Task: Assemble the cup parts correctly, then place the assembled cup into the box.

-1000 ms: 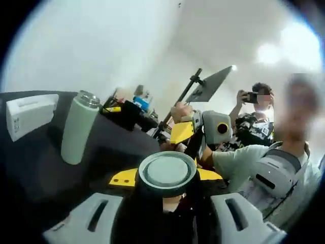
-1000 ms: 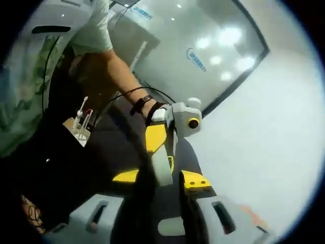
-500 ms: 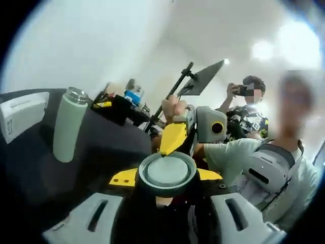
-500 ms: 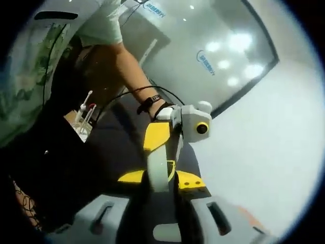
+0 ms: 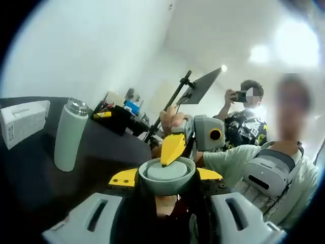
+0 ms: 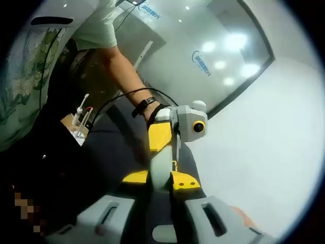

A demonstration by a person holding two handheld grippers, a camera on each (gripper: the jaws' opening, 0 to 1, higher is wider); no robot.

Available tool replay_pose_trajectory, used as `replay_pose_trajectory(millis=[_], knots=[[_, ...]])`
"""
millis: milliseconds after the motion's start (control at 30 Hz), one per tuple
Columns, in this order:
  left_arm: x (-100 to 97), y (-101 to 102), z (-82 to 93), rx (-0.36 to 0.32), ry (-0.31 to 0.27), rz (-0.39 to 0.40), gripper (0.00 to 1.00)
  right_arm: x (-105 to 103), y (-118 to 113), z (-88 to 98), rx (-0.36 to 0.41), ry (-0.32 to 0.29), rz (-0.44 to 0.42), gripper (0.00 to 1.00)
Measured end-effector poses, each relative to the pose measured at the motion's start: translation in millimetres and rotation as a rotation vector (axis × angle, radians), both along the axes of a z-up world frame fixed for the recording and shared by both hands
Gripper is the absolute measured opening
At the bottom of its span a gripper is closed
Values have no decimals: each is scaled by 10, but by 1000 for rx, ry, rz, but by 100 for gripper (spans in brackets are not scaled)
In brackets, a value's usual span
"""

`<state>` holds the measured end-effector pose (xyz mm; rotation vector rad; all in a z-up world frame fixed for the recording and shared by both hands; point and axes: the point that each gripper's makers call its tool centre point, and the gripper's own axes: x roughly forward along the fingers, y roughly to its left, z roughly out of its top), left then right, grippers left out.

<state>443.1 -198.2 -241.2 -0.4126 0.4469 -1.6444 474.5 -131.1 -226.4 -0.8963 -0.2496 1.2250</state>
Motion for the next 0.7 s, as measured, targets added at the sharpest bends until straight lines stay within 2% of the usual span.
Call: replay_pose_trajectory(millis=[33,67,133,167,267,333,400,433,467,533,567,600,633,700], knots=[[472,317,123,-37,-25,11,39,2,-5,17,20,39,-6,12],[660,413,172,-50,-64,32,40,3,-1,27,43,79,-2,12],[643,482,190,-47,-77,48,42,26,-16,75,90,118,-3,11],[718,490,192,-44,-97,62,45,26,-28,84,110,157,-2,11],[849,530,189,-29,-193,114,53,43,-60,183,205,256,5,11],[805,544,195,-24,-242,133,53,86,-119,264,275,339,4,11],[818,550,235,-24,-374,206,53,140,-183,342,350,422,1,12],[821,559,272,-25,-447,237,53,176,-217,380,394,474,-5,12],[792,560,348,-45,-496,278,53,219,-257,429,449,536,-1,12],[731,555,456,-66,-573,329,55,309,-329,494,528,606,-16,12],[810,596,490,-59,-608,353,57,329,-359,508,547,638,-14,12],[802,595,520,-60,-623,364,59,380,-390,521,571,655,-39,12],[842,612,529,-44,-653,375,61,413,-416,533,585,654,-54,12],[870,608,527,2,-717,403,63,433,-442,586,634,705,-54,12]])
